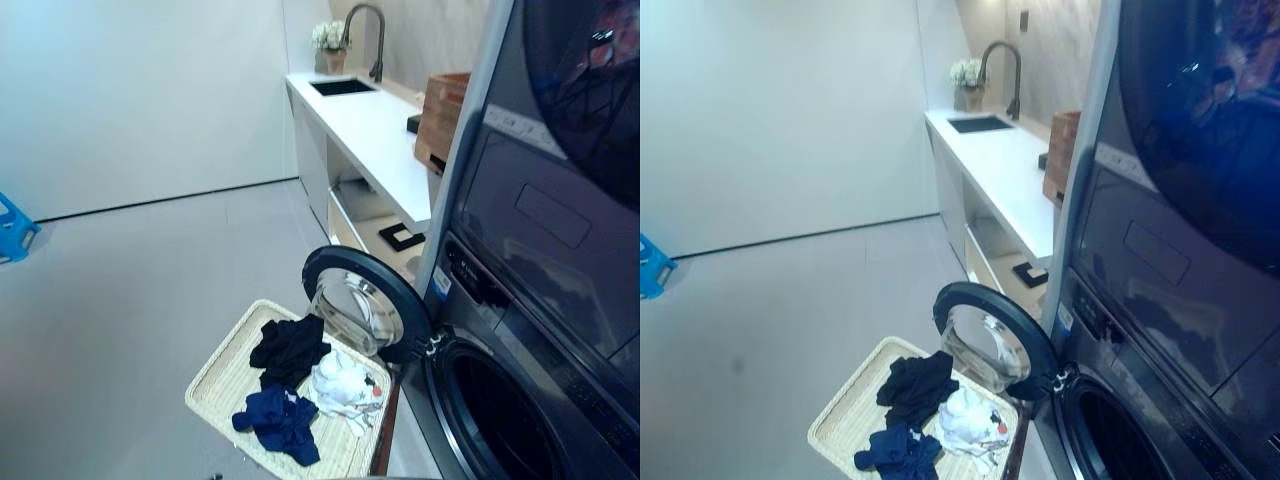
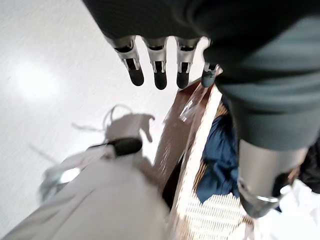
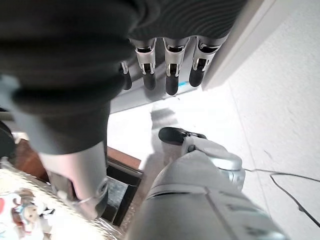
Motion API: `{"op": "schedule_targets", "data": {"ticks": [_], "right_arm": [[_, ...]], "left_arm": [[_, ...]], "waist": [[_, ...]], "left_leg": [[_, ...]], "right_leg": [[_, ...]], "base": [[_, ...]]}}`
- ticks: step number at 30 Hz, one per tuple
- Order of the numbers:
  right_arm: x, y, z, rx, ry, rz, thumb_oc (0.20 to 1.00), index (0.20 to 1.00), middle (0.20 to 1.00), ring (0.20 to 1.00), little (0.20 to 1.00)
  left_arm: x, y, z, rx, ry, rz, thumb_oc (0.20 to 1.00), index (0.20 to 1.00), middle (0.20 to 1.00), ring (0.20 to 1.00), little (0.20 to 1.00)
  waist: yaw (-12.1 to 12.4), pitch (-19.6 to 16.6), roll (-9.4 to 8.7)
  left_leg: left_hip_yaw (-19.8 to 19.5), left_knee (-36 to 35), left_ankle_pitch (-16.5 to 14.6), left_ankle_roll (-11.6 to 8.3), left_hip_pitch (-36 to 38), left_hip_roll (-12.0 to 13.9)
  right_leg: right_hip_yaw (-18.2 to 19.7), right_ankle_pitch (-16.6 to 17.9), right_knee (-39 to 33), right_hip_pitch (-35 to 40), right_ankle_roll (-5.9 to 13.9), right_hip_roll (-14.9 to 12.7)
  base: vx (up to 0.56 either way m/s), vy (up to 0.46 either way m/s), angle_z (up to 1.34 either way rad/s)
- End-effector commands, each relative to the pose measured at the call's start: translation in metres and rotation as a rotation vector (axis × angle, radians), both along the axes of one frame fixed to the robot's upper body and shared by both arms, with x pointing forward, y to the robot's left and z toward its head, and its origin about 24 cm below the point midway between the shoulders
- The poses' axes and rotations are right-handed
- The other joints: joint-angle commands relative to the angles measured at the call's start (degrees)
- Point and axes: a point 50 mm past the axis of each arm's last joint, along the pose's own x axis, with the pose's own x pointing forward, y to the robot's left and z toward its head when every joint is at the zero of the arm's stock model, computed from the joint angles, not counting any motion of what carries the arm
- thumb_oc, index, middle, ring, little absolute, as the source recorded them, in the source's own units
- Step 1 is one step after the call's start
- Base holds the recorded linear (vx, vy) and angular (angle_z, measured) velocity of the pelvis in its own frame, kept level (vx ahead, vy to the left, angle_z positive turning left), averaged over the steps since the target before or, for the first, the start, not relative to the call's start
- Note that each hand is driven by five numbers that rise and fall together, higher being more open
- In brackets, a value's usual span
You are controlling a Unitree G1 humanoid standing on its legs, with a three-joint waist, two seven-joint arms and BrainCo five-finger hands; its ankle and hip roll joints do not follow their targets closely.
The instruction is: Put the clothes into the washing machine.
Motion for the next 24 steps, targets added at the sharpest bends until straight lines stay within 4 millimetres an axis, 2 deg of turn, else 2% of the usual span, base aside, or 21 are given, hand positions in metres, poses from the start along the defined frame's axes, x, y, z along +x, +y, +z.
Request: {"op": "schedule_targets", "data": {"ticks": [1,2,3,6,9,10,11,12,14,15,18,20,21,22,24], "right_arm": [[0.054,0.003,0.018,-0.007,-0.169,-0.02,1.0,1.0,1.0,1.0,1.0],[0.075,0.004,0.027,-0.019,-0.224,-0.02,1.0,1.0,1.0,1.0,1.0],[0.085,0.003,0.033,-0.026,-0.251,-0.024,1.0,1.0,1.0,1.0,1.0],[0.1,-0.001,0.042,-0.035,-0.295,-0.04,1.0,1.0,1.0,1.0,1.0],[0.129,-0.005,0.063,-0.034,-0.374,-0.058,1.0,1.0,1.0,1.0,1.0],[0.131,-0.005,0.065,-0.033,-0.383,-0.062,1.0,1.0,1.0,1.0,1.0],[0.142,-0.007,0.073,-0.03,-0.414,-0.068,1.0,1.0,1.0,1.0,1.0],[0.146,-0.008,0.077,-0.026,-0.433,-0.071,1.0,1.0,1.0,1.0,1.0],[0.149,-0.008,0.08,-0.022,-0.444,-0.07,1.0,1.0,1.0,1.0,1.0],[0.152,-0.009,0.083,-0.019,-0.46,-0.066,1.0,1.0,1.0,1.0,1.0],[0.156,-0.009,0.086,-0.018,-0.479,-0.058,1.0,1.0,1.0,1.0,1.0],[0.162,-0.011,0.093,-0.018,-0.515,-0.055,1.0,1.0,1.0,1.0,1.0],[0.163,-0.011,0.095,-0.018,-0.52,-0.054,1.0,1.0,1.0,1.0,1.0],[0.168,-0.014,0.1,-0.022,-0.541,-0.051,1.0,1.0,1.0,1.0,1.0],[0.172,-0.017,0.106,-0.024,-0.559,-0.05,1.0,1.0,1.0,1.0,1.0]], "left_arm": [[0.075,0.017,0.049,0.121,-0.343,0.049,1.0,1.0,1.0,1.0,1.0],[0.103,0.02,0.074,0.144,-0.483,0.084,1.0,1.0,1.0,1.0,1.0],[0.116,0.022,0.09,0.175,-0.567,0.085,1.0,1.0,1.0,1.0,1.0],[0.139,0.024,0.118,0.193,-0.702,0.104,1.0,1.0,1.0,1.0,1.0],[0.175,0.023,0.172,0.242,-0.906,0.079,1.0,1.0,1.0,1.0,1.0],[0.178,0.022,0.177,0.253,-0.924,0.07,1.0,1.0,1.0,1.0,1.0],[0.188,0.017,0.196,0.291,-0.987,0.034,1.0,1.0,1.0,1.0,1.0],[0.194,0.014,0.209,0.321,-1.028,0.008,1.0,1.0,1.0,1.0,1.0],[0.198,0.013,0.218,0.335,-1.054,-0.011,1.0,1.0,1.0,1.0,1.0],[0.201,0.011,0.228,0.369,-1.093,-0.04,1.0,1.0,1.0,1.0,1.0],[0.204,0.008,0.24,0.437,-1.139,-0.096,1.0,1.0,1.0,1.0,1.0],[0.209,-0.002,0.257,0.578,-1.204,-0.219,1.0,1.0,1.0,1.0,1.0],[0.209,-0.003,0.26,0.595,-1.215,-0.236,1.0,1.0,1.0,1.0,1.0],[0.212,-0.011,0.268,0.702,-1.235,-0.353,1.0,1.0,1.0,1.0,1.0],[0.214,-0.015,0.275,0.771,-1.242,-0.444,1.0,1.0,1.0,1.0,1.0]], "waist": [[1.96,7.55,-2.05],[2.07,10.18,-1.96],[2.14,11.48,-1.94],[2.46,13.93,-2.1],[2.86,18.09,-3.2],[2.87,18.51,-3.37],[2.83,20.2,-3.97],[2.75,20.61,-4.37],[2.65,20.62,-4.76],[2.46,20.62,-5.14],[2.19,20.62,-5.43],[1.9,20.62,-5.48],[1.87,20.62,-5.45],[1.67,20.62,-5.32],[1.48,20.62,-5.16]], "left_leg": [[2.49,-1.23,-0.39,3.55,0.83,-1.98],[2.22,-1.01,0.25,3.78,-2.07,-2.47],[1.9,-0.59,0.56,3.86,-3.88,-2.78],[0.97,0.72,0.88,3.92,-7.28,-3.42],[-0.05,4.96,0.74,3.83,-13.86,-4.43],[-0.11,5.63,0.71,3.82,-14.68,-4.58],[-0.49,7.76,0.69,3.87,-17.54,-5.03],[-0.83,9.49,0.63,3.95,-20.26,-5.32],[-1.05,10.91,0.55,4.05,-22.69,-5.58],[-1.32,12.77,0.33,4.18,-25.68,-5.88],[-1.7,14.72,0.11,4.31,-29.02,-6.22],[-2.37,17.39,-0.12,4.51,-33.98,-6.79],[-2.42,17.78,-0.16,4.53,-34.63,-6.86],[-2.75,19.68,-0.53,4.54,-37.26,-7.24],[-3.0,20.88,-0.72,4.57,-39.05,-7.6]], "right_leg": [[1.36,2.52,2.28,-4.8,-0.19,-0.33],[1.19,2.98,3.13,-7.82,-0.44,-0.01],[1.17,3.1,3.92,-9.68,-0.56,0.05],[1.17,3.29,5.48,-12.91,-0.68,0.08],[0.56,3.62,8.67,-18.65,-0.54,-0.07],[0.46,3.66,9.13,-19.36,-0.53,-0.07],[0.27,3.82,10.81,-21.94,-0.52,0.0],[0.23,3.89,12.1,-24.27,-0.46,0.06],[0.23,3.97,13.13,-26.43,-0.4,0.11],[0.14,3.99,14.55,-29.14,-0.34,0.26],[0.09,4.07,15.97,-32.15,-0.38,0.54],[0.16,4.27,17.98,-36.61,-0.4,0.9],[0.16,4.27,18.29,-37.2,-0.42,0.95],[0.17,4.22,19.61,-39.65,-0.46,1.06],[0.22,4.31,20.38,-41.32,-0.54,1.24]], "base": [[-0.29,0.0,0.14],[-0.24,0.011,0.18],[-0.23,0.014,0.15],[-0.11,-0.013,0.04],[-0.13,-0.059,0.02],[-0.12,-0.053,0.08],[-0.1,-0.045,0.1],[-0.09,-0.047,0.12],[-0.03,-0.034,0.11],[-0.01,-0.038,0.14],[-0.01,-0.034,0.09],[-0.02,-0.048,0.0],[-0.01,-0.04,0.06],[0.0,-0.028,0.08],[0.01,-0.025,0.05]]}}
